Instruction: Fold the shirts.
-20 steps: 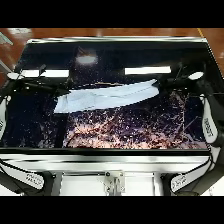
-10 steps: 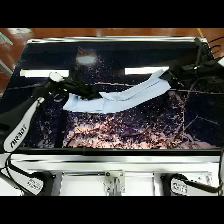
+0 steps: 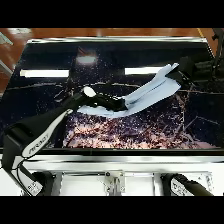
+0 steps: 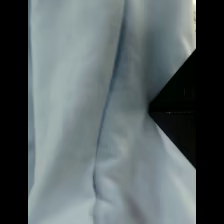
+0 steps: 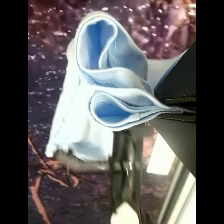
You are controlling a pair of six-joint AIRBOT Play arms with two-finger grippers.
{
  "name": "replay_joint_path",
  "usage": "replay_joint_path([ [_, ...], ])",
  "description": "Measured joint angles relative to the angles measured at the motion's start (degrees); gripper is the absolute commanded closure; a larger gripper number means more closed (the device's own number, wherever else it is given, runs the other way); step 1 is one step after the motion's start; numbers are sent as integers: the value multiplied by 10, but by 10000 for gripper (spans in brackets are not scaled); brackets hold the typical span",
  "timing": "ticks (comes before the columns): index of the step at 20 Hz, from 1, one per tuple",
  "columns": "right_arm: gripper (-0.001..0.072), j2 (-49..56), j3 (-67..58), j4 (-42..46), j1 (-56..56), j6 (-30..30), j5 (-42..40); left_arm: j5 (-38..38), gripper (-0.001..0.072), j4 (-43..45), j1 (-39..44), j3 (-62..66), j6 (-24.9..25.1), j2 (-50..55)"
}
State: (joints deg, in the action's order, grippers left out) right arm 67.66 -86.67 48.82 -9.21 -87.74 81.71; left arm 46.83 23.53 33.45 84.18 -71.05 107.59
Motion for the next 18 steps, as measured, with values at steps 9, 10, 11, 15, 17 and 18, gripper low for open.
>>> replay_joint_path([
  [9, 649, -5, 0, 9, 4, -3, 30, 7, 675, -195, 10, 28, 52, 76],
  [10, 649, -3, 0, 17, 13, -3, 22, 16, 675, -196, -4, 29, 59, 66],
  [11, 649, 0, 0, 25, 26, -3, 12, 26, 676, -193, -23, 29, 66, 51],
  [15, 649, 35, 0, 63, 117, -2, -64, 50, 675, -113, -133, 30, 74, -52],
  [17, 649, 63, 0, 73, 170, -1, -115, 59, 675, -60, -206, 30, 66, -122],
  [18, 649, 81, 0, 73, 200, -1, -147, 67, 675, -41, -244, 30, 62, -156],
])
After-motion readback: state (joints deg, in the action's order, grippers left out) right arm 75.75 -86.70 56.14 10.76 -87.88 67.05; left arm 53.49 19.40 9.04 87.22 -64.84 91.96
